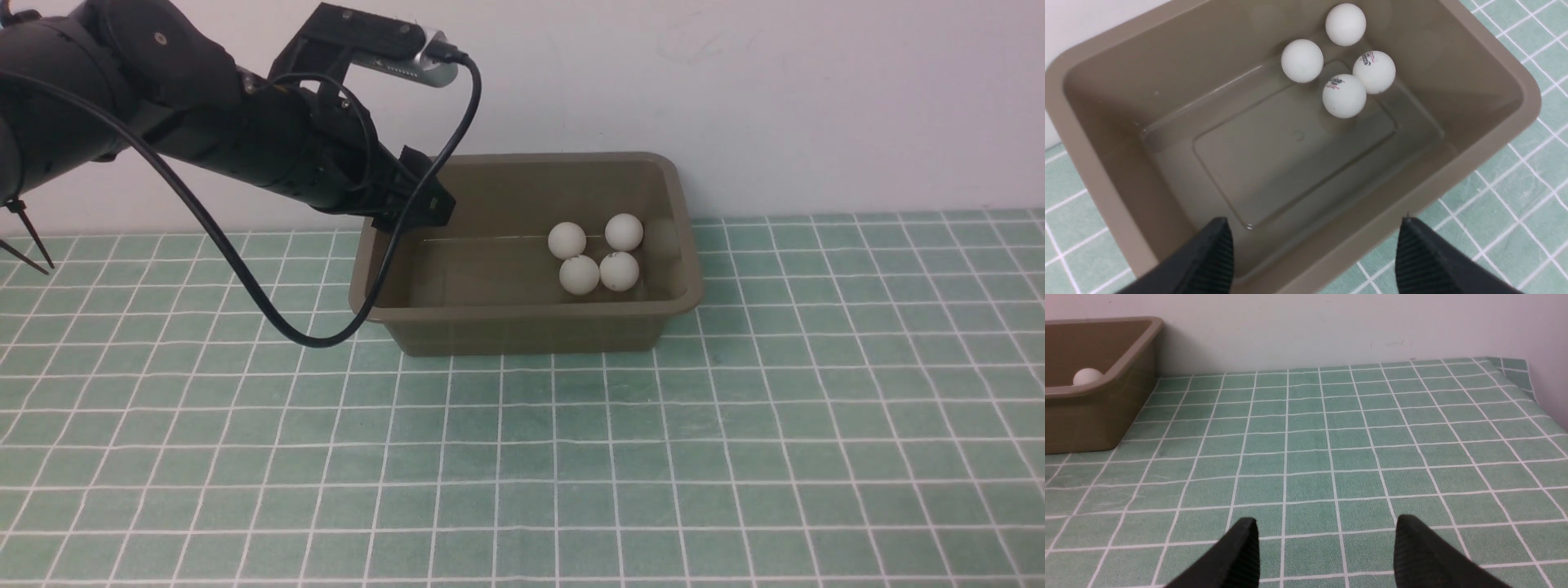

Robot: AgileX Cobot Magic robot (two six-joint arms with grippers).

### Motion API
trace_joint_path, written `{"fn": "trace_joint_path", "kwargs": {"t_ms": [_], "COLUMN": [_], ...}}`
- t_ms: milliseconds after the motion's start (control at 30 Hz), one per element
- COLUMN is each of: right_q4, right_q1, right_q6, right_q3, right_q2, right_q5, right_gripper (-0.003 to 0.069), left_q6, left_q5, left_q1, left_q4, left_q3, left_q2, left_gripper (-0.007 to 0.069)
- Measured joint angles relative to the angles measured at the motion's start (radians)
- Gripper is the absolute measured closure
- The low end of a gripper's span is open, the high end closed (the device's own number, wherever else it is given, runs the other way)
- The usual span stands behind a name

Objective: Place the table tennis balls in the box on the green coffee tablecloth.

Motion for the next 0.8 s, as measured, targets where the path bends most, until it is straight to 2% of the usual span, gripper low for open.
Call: {"fn": "trace_joint_path", "kwargs": {"t_ms": [233,567,800], "right_q4": [0.0,0.0,0.0], "right_q1": [0.0,0.0,0.0], "right_q6": [0.0,0.0,0.0], "right_q3": [0.001,0.001,0.001], "right_q2": [0.0,0.0,0.0], "right_q5": [-0.001,-0.001,-0.001], "right_gripper": [0.0251,0.0251,0.0251], "left_q6": [0.006,0.007,0.043], "left_q5": [0.013,0.013,0.028], "left_q1": [0.0,0.0,0.019], "left_q4": [-0.02,-0.236,-0.318], "left_q3": [0.0,0.0,0.0], "left_q2": [0.0,0.0,-0.003], "left_gripper": [0.0146,0.0146,0.0146]}}
